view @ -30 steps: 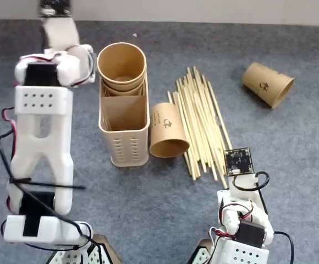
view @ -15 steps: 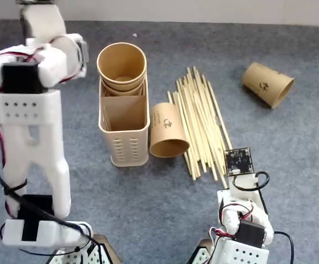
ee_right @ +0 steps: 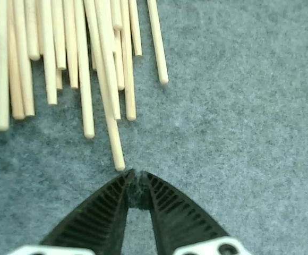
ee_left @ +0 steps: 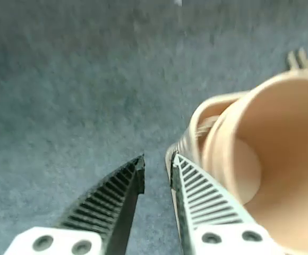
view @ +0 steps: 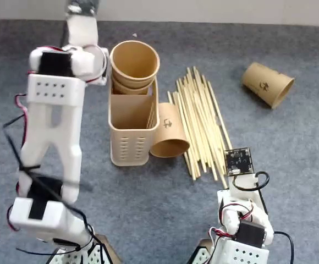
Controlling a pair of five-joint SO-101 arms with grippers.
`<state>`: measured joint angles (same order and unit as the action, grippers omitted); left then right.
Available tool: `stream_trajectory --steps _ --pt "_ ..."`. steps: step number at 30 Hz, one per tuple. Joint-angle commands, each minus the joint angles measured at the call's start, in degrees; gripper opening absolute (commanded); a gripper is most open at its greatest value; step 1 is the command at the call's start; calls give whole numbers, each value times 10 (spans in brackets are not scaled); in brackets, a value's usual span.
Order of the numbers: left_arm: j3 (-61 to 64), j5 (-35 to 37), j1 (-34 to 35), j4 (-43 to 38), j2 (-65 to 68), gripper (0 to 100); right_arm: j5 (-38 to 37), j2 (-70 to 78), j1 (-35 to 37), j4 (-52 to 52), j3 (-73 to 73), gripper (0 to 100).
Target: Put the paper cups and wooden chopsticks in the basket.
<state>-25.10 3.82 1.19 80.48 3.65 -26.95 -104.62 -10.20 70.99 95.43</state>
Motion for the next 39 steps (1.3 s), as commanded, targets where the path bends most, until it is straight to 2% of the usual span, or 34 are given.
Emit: stream_trajectory --steps 1,5,8,13,17,20,27,34,39 --pt "-76 -11 10 -8 -78 105 -4 -2 -5 -8 82 6" --pt "-94 -10 -4 -8 -103 106 -4 -2 -5 -8 82 6" --pt "-93 -10 -9 25 -96 105 -4 -2 -5 -8 82 6" --pt "-22 -12 3 65 -44 105 -4 -2 -5 -8 82 6" --pt "47 -13 14 37 -13 105 -4 -2 -5 -8 82 6" --pt "51 -13 15 19 -7 105 -4 -2 -5 -8 82 6" --pt "-73 -11 34 29 -9 105 -4 -2 -5 -8 82 6" --pt "-282 -10 41 117 -3 105 -4 -2 -5 -8 82 6" --pt "-249 -10 22 145 8 105 -4 -2 -5 -8 82 6"
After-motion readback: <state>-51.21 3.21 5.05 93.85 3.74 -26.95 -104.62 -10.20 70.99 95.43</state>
